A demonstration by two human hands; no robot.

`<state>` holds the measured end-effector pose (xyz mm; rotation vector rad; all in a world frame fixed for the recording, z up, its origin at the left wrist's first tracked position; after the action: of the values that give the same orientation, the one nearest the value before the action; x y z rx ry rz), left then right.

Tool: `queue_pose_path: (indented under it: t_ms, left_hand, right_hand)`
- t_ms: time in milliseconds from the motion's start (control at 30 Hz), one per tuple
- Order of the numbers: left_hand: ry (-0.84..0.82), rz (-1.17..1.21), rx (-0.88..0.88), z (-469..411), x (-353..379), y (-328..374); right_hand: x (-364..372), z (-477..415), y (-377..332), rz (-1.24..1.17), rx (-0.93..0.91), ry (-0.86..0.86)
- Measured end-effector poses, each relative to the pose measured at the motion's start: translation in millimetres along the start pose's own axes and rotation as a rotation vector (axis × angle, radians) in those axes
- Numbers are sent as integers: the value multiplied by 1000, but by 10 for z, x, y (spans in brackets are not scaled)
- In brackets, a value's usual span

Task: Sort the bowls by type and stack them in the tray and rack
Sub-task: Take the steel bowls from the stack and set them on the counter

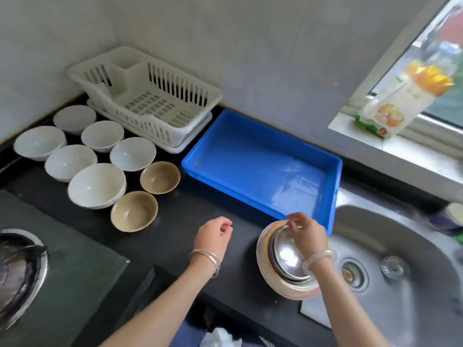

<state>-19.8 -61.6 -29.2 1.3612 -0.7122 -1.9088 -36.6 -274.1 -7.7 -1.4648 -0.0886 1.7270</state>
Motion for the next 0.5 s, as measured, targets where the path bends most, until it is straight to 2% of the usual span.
queue_pose_path:
  t_ms: [200,500]
  left_hand:
    - [-189,-36,166,149,591,433]
    - [-228,-71,146,124,852,514]
  right_hand:
    - [-254,248,666,139,95,130]
    - [-163,314,750,186,105,118]
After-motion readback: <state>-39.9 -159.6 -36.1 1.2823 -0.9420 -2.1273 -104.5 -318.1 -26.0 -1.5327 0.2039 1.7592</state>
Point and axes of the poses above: each hand's wrist, its own z-axis away from the middle knuckle, its own x-axis out of the palm, y = z × x, the point moved 1 cm from there along -z, towards the middle knuckle, and after that the axes turned 1 degree about -y, right-handed, at the moved point
